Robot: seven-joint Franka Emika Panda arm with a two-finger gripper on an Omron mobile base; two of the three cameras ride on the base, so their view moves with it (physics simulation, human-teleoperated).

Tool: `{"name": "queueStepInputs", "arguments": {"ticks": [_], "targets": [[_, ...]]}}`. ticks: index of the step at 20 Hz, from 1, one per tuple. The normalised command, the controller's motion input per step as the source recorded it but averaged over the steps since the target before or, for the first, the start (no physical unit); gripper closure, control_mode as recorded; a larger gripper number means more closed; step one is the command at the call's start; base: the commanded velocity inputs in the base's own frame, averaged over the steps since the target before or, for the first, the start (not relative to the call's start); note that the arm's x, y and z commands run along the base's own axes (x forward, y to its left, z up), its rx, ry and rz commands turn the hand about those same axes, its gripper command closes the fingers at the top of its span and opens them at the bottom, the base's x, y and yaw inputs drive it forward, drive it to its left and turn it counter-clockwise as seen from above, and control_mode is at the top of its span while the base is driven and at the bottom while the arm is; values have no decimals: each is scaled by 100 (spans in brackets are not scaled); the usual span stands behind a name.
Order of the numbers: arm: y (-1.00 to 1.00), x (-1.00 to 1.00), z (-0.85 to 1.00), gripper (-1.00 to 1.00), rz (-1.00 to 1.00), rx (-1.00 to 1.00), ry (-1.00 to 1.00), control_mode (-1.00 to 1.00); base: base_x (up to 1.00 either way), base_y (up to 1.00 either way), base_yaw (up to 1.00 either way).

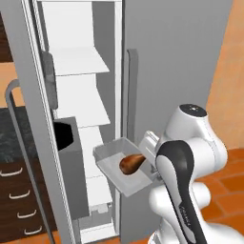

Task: Take the meat container that has the chicken drumstick and place it on the second highest rack of the freezer. Then take the vegetable container that has the cucumber and carrot and place it on the highest rack of the freezer.

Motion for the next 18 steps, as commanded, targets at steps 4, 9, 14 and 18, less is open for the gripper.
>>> {"name": "queueStepInputs", "arguments": {"ticks": [4,9,14,18], "targets": [[0,0,0,100,0,0,0,100,36,1,18],[0,0,0,100,0,0,0,100,57,0,9],[0,0,0,100,0,0,0,100,70,1,5],[0,0,0,100,0,0,0,100,5,1,2]]}}
